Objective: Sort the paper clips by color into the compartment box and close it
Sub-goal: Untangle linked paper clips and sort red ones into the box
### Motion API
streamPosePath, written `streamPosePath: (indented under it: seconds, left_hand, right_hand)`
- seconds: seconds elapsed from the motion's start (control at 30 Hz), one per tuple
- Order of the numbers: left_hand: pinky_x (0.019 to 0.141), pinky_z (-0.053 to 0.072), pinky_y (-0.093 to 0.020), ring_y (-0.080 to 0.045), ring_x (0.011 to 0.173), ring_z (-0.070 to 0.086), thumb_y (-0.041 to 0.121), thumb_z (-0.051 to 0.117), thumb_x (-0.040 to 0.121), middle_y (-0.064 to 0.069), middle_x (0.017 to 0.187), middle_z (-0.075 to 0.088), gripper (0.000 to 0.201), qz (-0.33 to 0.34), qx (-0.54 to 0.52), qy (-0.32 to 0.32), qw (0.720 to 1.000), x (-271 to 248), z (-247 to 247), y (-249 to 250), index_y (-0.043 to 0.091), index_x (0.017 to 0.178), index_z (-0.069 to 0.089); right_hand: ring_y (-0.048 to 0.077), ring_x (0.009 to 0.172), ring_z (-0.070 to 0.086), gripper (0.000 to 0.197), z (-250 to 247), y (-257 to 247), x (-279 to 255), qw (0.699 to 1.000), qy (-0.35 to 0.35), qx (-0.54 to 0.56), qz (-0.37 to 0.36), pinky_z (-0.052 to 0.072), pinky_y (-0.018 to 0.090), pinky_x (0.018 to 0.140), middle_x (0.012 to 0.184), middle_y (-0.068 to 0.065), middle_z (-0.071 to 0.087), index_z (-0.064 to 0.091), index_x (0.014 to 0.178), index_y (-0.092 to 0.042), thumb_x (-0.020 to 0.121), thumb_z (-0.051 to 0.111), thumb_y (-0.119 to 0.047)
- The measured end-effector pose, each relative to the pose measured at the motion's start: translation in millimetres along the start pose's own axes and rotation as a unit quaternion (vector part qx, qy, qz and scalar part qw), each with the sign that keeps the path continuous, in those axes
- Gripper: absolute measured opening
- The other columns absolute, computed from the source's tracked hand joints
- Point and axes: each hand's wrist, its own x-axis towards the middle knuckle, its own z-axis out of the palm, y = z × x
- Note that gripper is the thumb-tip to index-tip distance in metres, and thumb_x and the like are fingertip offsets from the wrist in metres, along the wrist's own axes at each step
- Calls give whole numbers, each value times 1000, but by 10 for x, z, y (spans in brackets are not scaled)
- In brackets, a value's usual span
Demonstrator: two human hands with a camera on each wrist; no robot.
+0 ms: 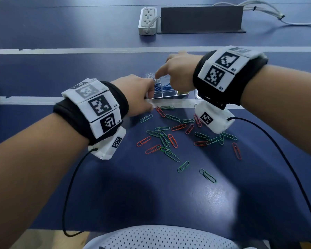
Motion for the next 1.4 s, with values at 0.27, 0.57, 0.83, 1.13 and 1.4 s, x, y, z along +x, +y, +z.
streamPosePath:
  seconds: [0.27, 0.57, 0.83, 1.13, 1.4]
  left_hand:
    - [86, 44, -34, -28, 95, 53, 21, 50, 88, -6, 104, 58, 25, 11, 0, -39, 999, -30, -14, 26, 31, 111, 54]
    - [75, 40, -30, -27, 80, 45, 34, 51, 87, -2, 102, 39, 19, -3, 51, -43, 998, -79, 70, 132, 38, 105, 57]
    - [75, 39, -31, -28, 81, 47, 38, 58, 84, -2, 101, 38, 8, -3, 57, -30, 998, -80, 99, 147, 31, 88, 60]
    - [83, 41, -29, -23, 87, 49, 35, 57, 82, -3, 105, 45, 14, 1, 31, -21, 999, -133, 94, 122, 24, 84, 66]
    - [68, 37, -26, -23, 73, 50, 28, 61, 72, -3, 68, 56, 18, -28, -66, 44, 996, -159, -41, 99, 13, 63, 55]
  right_hand:
    - [29, 103, 56, 32, 103, 43, -228, 989, 116, 74, -49, 45, 33, 93, 108, 10, 65, 70, 106, -20, 81, 52, -11]
    - [28, 77, 64, 7, 286, 268, -613, 998, -19, 35, 38, 57, 39, 77, 75, 2, 71, 74, 76, -22, 73, 68, -25]
    - [26, 83, 67, 11, 351, 219, -683, 997, -17, 60, 33, 55, 30, 76, 81, 4, 75, 74, 82, -22, 74, 67, -24]
    - [14, 59, 64, 20, 264, 409, -710, 967, -33, 244, 70, 53, 30, 70, 73, -5, 71, 63, 88, -26, 75, 60, -12]
    - [17, 56, 65, 24, 282, 541, -797, 933, -28, 332, 135, 53, 24, 70, 70, 9, 69, 65, 82, -18, 85, 43, -8]
